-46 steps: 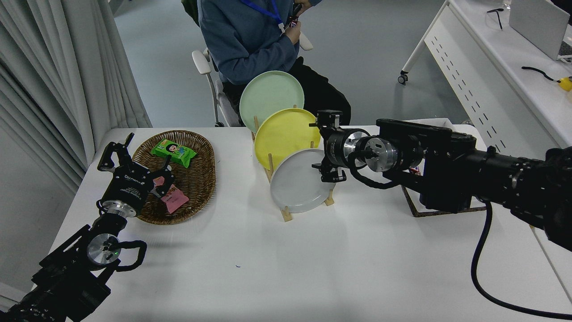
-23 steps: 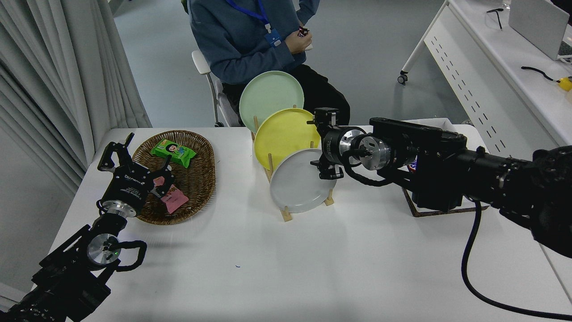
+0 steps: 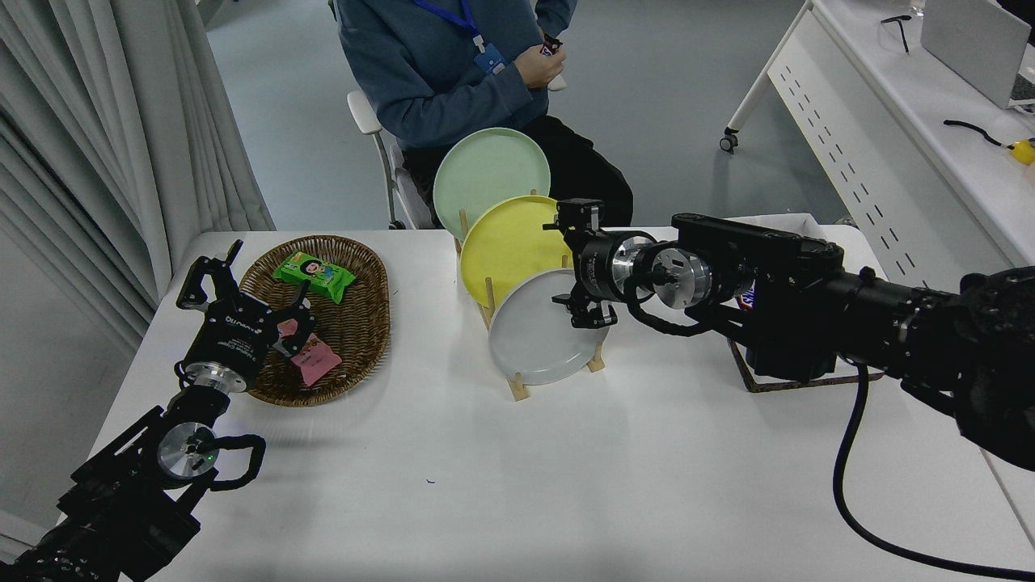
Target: Place the plate on the table
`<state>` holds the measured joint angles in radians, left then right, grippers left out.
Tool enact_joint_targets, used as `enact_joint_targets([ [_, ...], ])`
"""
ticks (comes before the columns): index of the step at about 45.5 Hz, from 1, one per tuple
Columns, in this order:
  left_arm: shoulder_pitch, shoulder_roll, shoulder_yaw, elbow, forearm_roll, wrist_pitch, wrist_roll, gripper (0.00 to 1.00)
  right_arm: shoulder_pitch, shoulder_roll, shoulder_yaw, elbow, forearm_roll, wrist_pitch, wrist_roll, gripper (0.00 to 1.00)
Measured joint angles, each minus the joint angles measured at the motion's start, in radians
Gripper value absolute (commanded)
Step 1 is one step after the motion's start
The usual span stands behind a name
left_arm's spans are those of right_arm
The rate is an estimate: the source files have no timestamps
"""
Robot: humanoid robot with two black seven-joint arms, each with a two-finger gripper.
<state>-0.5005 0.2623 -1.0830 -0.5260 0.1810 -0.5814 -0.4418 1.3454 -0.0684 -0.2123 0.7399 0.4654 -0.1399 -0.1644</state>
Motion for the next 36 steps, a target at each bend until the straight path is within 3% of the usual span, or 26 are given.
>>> enact_joint_targets([
  [14, 0.0, 0.0, 0.0, 0.0, 0.0, 0.0, 0.0, 1.0, -0.008, 0.01, 0.021, -0.039, -0.008, 0.002, -0.001, 0.68],
  [18, 0.0, 0.0, 0.0, 0.0, 0.0, 0.0, 0.0, 1.0, -0.011, 0.011, 0.03, -0.045, -0.009, 0.002, -0.001, 0.6],
  [36, 0.0, 0.0, 0.0, 0.0, 0.0, 0.0, 0.0, 1.0, -0.023, 0.014, 0.046, -0.051, -0.001, 0.0, -0.029, 0.45],
])
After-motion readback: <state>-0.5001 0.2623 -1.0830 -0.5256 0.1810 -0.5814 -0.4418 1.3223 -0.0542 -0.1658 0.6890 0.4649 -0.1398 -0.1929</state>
